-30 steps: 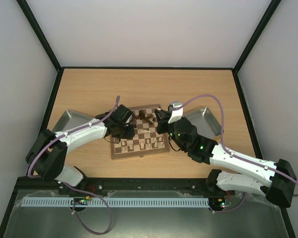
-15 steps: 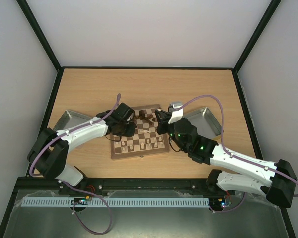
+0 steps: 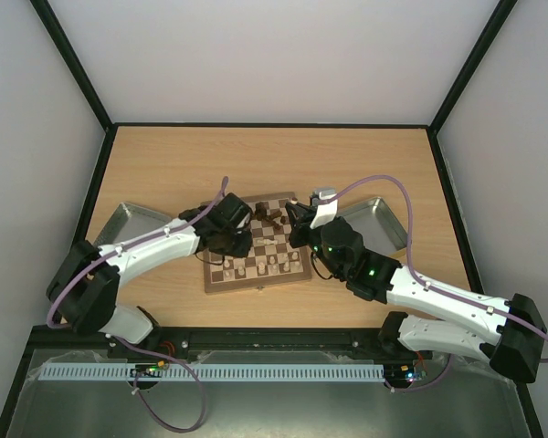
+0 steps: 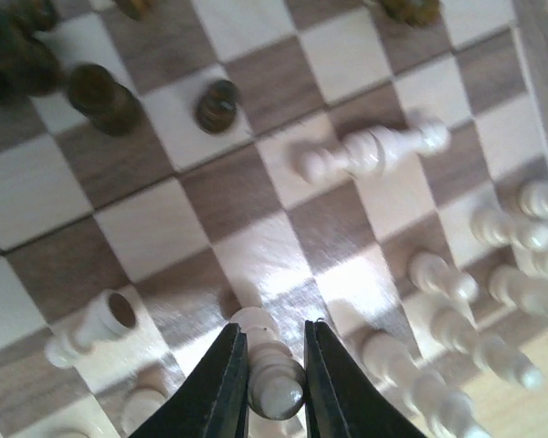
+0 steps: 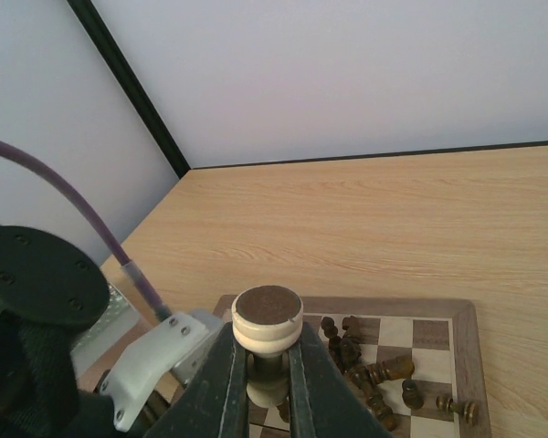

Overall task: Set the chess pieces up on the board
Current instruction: Pick up the chess piece from the chessboard, then place the chess piece on the chessboard.

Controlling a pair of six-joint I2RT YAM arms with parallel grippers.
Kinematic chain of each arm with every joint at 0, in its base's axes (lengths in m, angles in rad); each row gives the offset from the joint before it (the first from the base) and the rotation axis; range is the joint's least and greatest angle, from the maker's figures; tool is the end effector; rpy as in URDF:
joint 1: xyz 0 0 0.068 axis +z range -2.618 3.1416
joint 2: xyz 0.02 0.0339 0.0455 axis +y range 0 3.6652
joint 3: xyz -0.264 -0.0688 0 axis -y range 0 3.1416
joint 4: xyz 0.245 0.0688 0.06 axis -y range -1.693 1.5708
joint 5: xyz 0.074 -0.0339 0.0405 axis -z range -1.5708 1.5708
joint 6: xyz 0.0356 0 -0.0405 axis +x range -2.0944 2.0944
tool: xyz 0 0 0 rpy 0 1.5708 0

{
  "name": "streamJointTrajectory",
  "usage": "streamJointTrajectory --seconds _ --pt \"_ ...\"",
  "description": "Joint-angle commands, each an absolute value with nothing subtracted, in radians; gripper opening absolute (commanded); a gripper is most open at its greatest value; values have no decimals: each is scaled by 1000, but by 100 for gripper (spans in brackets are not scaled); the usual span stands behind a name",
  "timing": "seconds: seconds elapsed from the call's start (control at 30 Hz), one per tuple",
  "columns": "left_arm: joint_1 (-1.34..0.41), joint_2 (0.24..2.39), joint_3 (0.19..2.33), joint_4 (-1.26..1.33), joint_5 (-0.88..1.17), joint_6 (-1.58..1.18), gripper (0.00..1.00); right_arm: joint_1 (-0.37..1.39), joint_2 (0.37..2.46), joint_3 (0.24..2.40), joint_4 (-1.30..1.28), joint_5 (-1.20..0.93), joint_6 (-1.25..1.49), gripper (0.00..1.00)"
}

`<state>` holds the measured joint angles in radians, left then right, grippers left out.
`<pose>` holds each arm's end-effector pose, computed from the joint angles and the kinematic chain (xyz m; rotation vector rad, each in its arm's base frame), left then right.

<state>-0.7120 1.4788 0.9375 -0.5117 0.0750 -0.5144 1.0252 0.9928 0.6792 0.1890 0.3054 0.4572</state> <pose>0.2184 -0.1920 0.2064 0.2949 2.7014 -0.4975 0.1308 0.1948 0.3027 -0.2617 1.7436 0.8427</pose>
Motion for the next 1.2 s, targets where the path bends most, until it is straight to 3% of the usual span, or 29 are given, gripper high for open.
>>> streamJointTrajectory --seconds 0.0,1.17 --pt "-770 1427 969 -588 95 -488 16 1030 973 673 188 323 463 2" --pt "-864 1480 923 -588 117 -506 18 1031 992 658 209 308 472 2"
